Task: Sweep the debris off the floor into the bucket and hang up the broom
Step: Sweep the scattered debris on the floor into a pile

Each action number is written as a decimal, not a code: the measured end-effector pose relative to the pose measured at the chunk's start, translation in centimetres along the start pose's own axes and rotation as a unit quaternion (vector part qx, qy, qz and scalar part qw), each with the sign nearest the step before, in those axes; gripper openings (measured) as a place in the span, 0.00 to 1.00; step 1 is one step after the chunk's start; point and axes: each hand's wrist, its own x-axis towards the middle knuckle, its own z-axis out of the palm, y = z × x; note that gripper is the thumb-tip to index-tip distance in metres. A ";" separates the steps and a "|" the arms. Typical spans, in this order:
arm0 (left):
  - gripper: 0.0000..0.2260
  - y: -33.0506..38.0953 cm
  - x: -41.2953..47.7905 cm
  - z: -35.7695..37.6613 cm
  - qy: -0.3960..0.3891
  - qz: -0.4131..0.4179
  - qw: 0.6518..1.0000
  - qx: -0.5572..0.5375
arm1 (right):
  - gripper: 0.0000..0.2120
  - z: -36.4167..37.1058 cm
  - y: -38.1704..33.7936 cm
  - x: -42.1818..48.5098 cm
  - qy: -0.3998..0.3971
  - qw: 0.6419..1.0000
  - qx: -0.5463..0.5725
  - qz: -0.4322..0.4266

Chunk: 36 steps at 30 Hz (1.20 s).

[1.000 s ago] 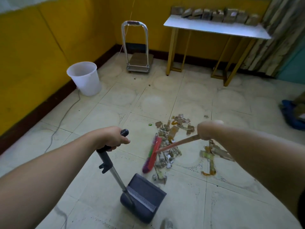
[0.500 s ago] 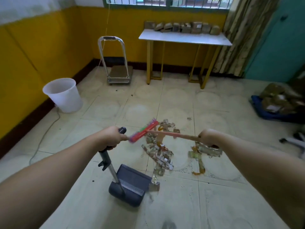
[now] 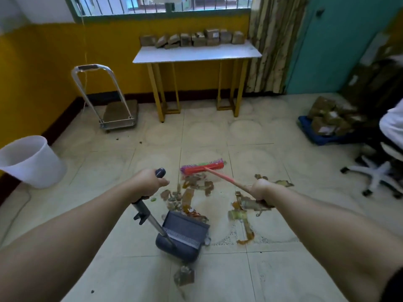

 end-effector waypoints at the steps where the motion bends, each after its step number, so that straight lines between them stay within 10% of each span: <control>1: 0.12 1.2 0.9 0.2 -0.005 0.004 1.000 0.008 | 0.08 -0.6 0.6 0.6 0.000 1.000 0.020 0.012; 19: 0.11 20.8 14.7 5.8 -0.159 0.195 0.963 0.095 | 0.09 -5.0 8.6 8.4 0.086 0.911 0.346 0.209; 36: 0.10 36.7 21.6 16.1 -0.165 0.155 0.966 0.127 | 0.17 -15.9 19.7 24.0 -0.001 0.915 0.332 0.229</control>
